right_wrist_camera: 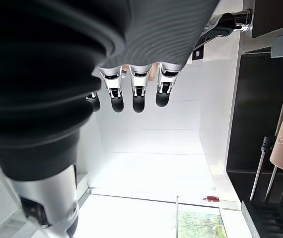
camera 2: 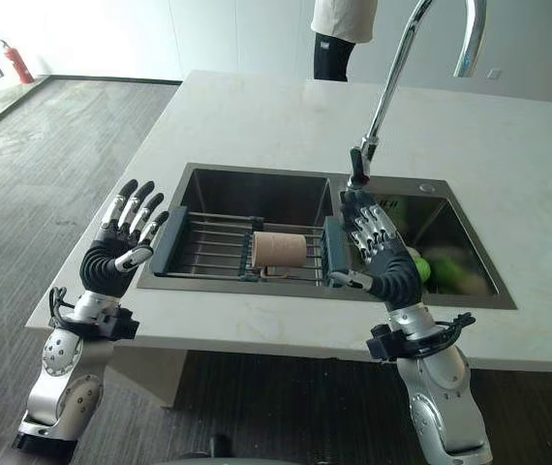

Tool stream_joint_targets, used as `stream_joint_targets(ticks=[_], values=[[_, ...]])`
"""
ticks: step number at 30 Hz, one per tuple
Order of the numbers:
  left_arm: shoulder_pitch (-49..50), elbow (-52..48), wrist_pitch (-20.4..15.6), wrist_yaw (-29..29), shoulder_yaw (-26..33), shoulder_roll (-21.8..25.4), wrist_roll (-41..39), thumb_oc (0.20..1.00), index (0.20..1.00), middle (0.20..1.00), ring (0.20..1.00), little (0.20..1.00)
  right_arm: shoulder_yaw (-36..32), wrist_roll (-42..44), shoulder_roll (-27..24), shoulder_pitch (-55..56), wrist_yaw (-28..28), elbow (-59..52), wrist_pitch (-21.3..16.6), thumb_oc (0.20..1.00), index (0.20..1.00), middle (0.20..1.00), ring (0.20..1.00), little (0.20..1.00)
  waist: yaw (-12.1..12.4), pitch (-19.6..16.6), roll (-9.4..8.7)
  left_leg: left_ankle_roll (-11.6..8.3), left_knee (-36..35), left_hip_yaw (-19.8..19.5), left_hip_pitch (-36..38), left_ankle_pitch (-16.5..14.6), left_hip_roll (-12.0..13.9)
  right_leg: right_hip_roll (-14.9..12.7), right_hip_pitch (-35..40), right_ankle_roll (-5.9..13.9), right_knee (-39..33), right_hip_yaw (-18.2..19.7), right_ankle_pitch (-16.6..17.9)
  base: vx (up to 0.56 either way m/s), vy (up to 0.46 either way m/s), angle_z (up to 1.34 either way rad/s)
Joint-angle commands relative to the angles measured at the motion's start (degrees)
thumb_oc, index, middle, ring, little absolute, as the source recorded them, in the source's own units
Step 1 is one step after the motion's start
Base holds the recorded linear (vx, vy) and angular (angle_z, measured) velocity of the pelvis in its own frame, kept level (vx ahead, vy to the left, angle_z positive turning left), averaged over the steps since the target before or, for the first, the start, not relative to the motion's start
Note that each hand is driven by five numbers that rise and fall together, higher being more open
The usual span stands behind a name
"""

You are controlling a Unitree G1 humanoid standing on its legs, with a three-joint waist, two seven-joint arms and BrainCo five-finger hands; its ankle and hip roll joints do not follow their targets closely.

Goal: Place the dishes in the dishwasher.

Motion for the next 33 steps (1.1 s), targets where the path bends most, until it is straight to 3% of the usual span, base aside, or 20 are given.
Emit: stream_joint_targets(ticks=[1,3,7,11,13,15,17,18,19,20,23,25,28,29,30,33], values=[[-1.8,-4.6,-0.8,1.1,1.1,1.2,-0.3,1.000,1.000,1.000,1.000,1.000,-0.6,1.0,-1.3,-3.5,1.2,-1.0,-3.3,1.000,1.000,1.000,1.000,1.000,-1.6,-1.0,0.22,-3.60,0.5,-3.2,0.9,-2.4,2.5,6.1,3.2,-3.10,-16.8,-1.5,3.6,0.05,-0.135,-0.04],[-2.0,-4.5,-0.2,1.9,1.3,1.4,0.2,1.000,1.000,1.000,1.000,1.000,0.0,0.2,-1.2,-4.6,0.9,-0.6,-3.4,1.000,1.000,1.000,1.000,1.000,-1.6,-0.4,0.27,-3.58,0.5,-2.7,1.4,-2.6,2.5,5.8,3.1,-2.84,-17.0,-1.2,4.6,0.03,-0.162,0.14],[-0.4,-4.2,6.6,4.9,-0.4,1.1,3.3,1.000,1.000,1.000,1.000,1.000,-1.0,2.0,-4.8,-6.5,-1.7,-1.0,-1.1,1.000,1.000,1.000,1.000,1.000,-1.4,-2.5,0.25,-4.14,0.5,-3.2,2.9,-3.8,2.5,8.1,6.3,-3.90,-21.6,-0.9,4.2,0.05,-0.208,0.37],[-0.5,-4.1,6.7,5.4,-1.0,1.1,3.6,1.000,1.000,1.000,1.000,1.000,-0.9,2.0,-4.8,-6.0,-2.3,-1.4,-0.8,1.000,1.000,1.000,1.000,1.000,-2.0,-3.0,0.75,-4.40,0.5,-3.3,3.5,-3.6,3.1,9.3,7.1,-4.92,-21.4,-0.4,3.0,0.03,-0.124,-0.05],[-1.2,-4.5,6.2,6.7,-1.0,0.4,-2.1,1.000,1.000,1.000,1.000,1.000,-0.4,1.8,-4.9,-6.1,-2.8,-1.5,-0.4,1.000,1.000,1.000,1.000,1.000,-2.5,-3.2,1.09,-5.10,0.5,-3.3,4.1,-3.3,4.1,10.2,7.7,-5.67,-21.5,0.1,2.2,0.04,-0.252,-0.05],[-1.5,-4.6,5.7,6.5,-1.5,-0.5,-2.8,1.000,1.000,1.000,1.000,1.000,-0.2,2.4,-4.9,-6.3,-2.7,-1.0,-0.6,1.000,1.000,1.000,1.000,1.000,-2.8,-3.1,1.29,-5.81,0.9,-2.5,4.3,-2.7,4.9,10.9,7.9,-6.33,-21.6,-0.1,1.9,0.03,-0.213,-0.01],[-1.9,-4.7,4.8,7.3,-2.0,-0.5,-1.5,1.000,1.000,1.000,1.000,1.000,-0.4,2.7,-5.5,-6.6,-2.1,-1.1,-0.3,1.000,1.000,1.000,1.000,1.000,-3.2,-2.6,1.09,-6.43,5.8,-1.1,3.2,-3.1,4.9,11.2,8.2,-7.08,-21.6,-0.1,1.7,0.04,-0.104,0.02],[-1.5,-4.8,3.6,6.9,-1.3,-0.3,-1.3,1.000,1.000,1.000,1.000,1.000,-1.3,2.6,-6.5,-6.3,-0.8,-0.8,-0.3,1.000,1.000,1.000,1.000,1.000,-3.2,-1.7,1.05,-6.95,12.6,-1.6,-0.7,-1.7,5.0,11.4,8.2,-7.71,-21.6,0.0,2.1,0.07,-0.008,0.06],[-1.4,-4.9,3.4,6.8,-1.2,-0.3,-1.3,1.000,1.000,1.000,1.000,1.000,-1.5,2.6,-6.5,-6.3,-0.6,-0.8,-0.2,1.000,1.000,1.000,1.000,1.000,-3.2,-1.7,1.11,-7.04,12.5,-1.7,-1.0,-1.2,5.1,11.4,8.2,-7.69,-21.6,0.0,2.1,0.18,0.170,0.09],[-1.3,-4.8,2.5,6.8,-0.8,-0.2,-0.5,1.000,1.000,1.000,1.000,1.000,-1.7,2.6,-6.5,-6.7,0.2,-0.4,-0.3,1.000,1.000,1.000,1.000,1.000,-3.3,-1.4,1.56,-7.77,6.7,-0.4,-0.9,0.5,7.1,10.9,8.4,-7.03,-21.6,0.0,1.7,0.16,0.223,0.09],[-1.5,-3.7,0.6,6.0,-1.0,0.0,1.4,1.000,1.000,1.000,1.000,1.000,-3.7,3.0,-6.3,-5.1,2.0,-0.5,-1.4,1.000,1.000,1.000,1.000,1.000,-3.6,-0.9,2.25,-9.69,0.7,1.1,-2.6,5.7,11.3,9.7,10.5,-6.10,-21.6,-1.5,0.3,0.23,0.400,0.30],[-1.6,-3.4,0.3,3.8,-1.1,-0.3,1.2,1.000,1.000,1.000,1.000,1.000,-4.6,3.5,-7.0,-5.1,1.7,-0.4,-2.1,1.000,1.000,1.000,1.000,1.000,-2.8,-1.1,1.97,-9.49,0.5,-0.7,-3.6,4.3,10.5,7.9,11.7,-5.12,-21.6,-2.2,-0.5,0.25,0.468,0.46],[-2.2,-3.3,3.3,2.4,0.1,0.7,0.6,1.000,1.000,1.000,1.000,1.000,-5.1,4.4,-6.3,-4.2,1.1,-1.1,-1.8,1.000,1.000,1.000,1.000,1.000,-2.1,-1.6,1.65,-8.11,0.6,0.4,-2.5,3.0,7.9,4.4,12.8,-2.41,-18.9,-4.4,-0.6,0.30,0.495,-0.11],[-3.1,-3.3,3.7,1.7,0.5,1.3,1.8,1.000,1.000,1.000,1.000,1.000,-4.3,2.8,-3.9,-2.9,1.0,-2.0,-2.3,1.000,1.000,1.000,1.000,1.000,-1.8,-1.4,1.11,-6.00,0.5,0.1,-1.9,1.9,5.2,1.7,10.0,-1.78,-10.4,-5.1,1.7,0.26,0.398,-0.21],[-3.2,-3.0,3.7,1.2,0.8,1.5,2.7,1.000,1.000,1.000,1.000,1.000,-3.7,1.9,-3.0,-2.3,1.1,-2.1,-2.4,1.000,1.000,1.000,1.000,1.000,-1.8,-1.2,1.23,-5.00,0.5,-0.2,-1.4,1.6,4.4,1.0,7.9,-1.69,-4.8,-4.5,3.2,0.26,0.383,0.03],[-3.8,-2.7,3.8,1.1,0.7,1.6,5.1,1.000,1.000,1.000,1.000,1.000,-2.0,1.4,-1.6,-1.9,1.4,-1.6,-2.7,1.000,1.000,1.000,1.000,1.000,-2.8,-0.6,1.71,-4.07,0.5,-0.5,0.0,0.7,3.8,3.2,3.2,-2.53,-0.2,-2.2,3.4,0.16,0.098,-0.20]])
